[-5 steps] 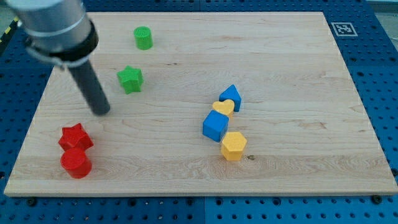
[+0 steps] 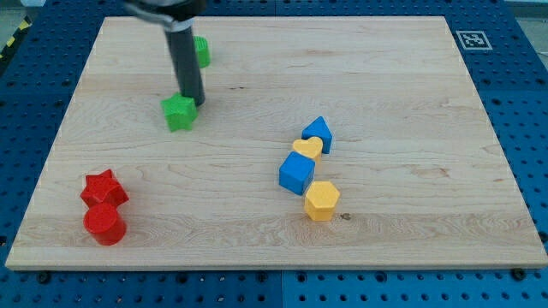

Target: Place the green star towards the top right side of the red circle

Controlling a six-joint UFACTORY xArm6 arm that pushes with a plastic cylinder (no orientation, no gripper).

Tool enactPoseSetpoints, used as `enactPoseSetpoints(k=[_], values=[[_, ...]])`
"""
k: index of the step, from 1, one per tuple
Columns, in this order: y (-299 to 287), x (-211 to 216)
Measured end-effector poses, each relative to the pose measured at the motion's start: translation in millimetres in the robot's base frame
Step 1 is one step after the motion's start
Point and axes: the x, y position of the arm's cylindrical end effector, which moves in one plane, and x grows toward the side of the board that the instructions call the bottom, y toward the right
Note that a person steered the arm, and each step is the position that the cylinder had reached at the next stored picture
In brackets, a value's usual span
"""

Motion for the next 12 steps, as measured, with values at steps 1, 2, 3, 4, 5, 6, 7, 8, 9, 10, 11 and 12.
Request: enactPoseSetpoints(k=[1, 2, 3, 4, 5, 6, 7, 8, 9, 10, 11, 12], values=[[-4.8, 36.3], [-4.8, 65.8], [-3.3, 54.5], [-5.0, 30.7], [-40.3, 36.3], [-60.7, 52.9], [-50.1, 56.3], [-28.9, 59.4], [-29.4, 74.5], [-30.3, 95.6], [-26.4, 106.0], [-25.4, 109.3]])
